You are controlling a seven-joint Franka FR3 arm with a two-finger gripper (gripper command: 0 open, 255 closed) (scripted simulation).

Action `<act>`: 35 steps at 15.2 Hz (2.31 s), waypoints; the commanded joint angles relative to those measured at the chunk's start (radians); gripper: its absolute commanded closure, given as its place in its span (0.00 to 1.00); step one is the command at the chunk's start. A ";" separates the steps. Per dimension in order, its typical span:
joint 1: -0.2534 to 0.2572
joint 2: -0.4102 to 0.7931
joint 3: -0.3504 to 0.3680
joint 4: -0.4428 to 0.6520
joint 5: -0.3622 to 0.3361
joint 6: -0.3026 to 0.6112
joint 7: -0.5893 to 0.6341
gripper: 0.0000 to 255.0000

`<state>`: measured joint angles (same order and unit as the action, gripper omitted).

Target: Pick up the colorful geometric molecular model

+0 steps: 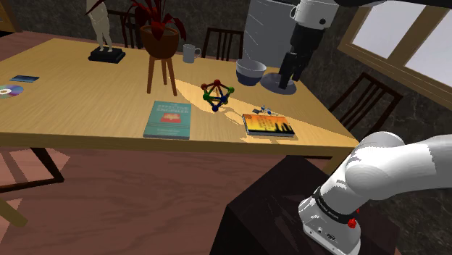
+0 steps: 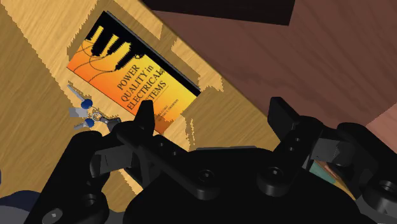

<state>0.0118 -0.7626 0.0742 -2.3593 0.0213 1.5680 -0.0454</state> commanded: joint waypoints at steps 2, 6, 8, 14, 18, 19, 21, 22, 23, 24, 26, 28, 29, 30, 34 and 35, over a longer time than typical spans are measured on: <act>0.001 0.046 -0.005 0.021 -0.007 0.016 -0.019 0.00; 0.007 0.229 -0.022 0.119 -0.032 0.066 -0.093 0.00; 0.010 0.320 -0.028 0.176 -0.042 0.083 -0.128 0.00; 0.019 0.592 -0.032 0.377 -0.070 0.101 -0.224 0.00; 0.026 0.773 -0.027 0.540 -0.088 0.087 -0.282 0.00; 0.028 0.819 -0.025 0.584 -0.093 0.080 -0.295 0.00; 0.033 0.913 -0.021 0.679 -0.104 0.062 -0.322 0.00; 0.036 0.960 -0.018 0.729 -0.109 0.050 -0.335 0.00; 0.039 1.008 -0.016 0.782 -0.115 0.037 -0.348 0.00; 0.042 1.057 -0.013 0.838 -0.121 0.023 -0.361 0.00; 0.049 1.129 -0.009 0.921 -0.131 -0.002 -0.379 0.00; 0.048 1.130 -0.010 0.896 -0.131 0.025 -0.377 0.00; 0.048 1.131 -0.010 0.884 -0.131 0.037 -0.376 0.00; 0.048 1.132 -0.010 0.873 -0.131 0.050 -0.375 0.00; 0.047 1.139 -0.010 0.834 -0.132 0.095 -0.371 0.00; 0.047 1.139 -0.010 0.834 -0.132 0.095 -0.371 0.00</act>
<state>0.0588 0.3754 0.0641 -1.5210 -0.1106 1.6576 -0.4166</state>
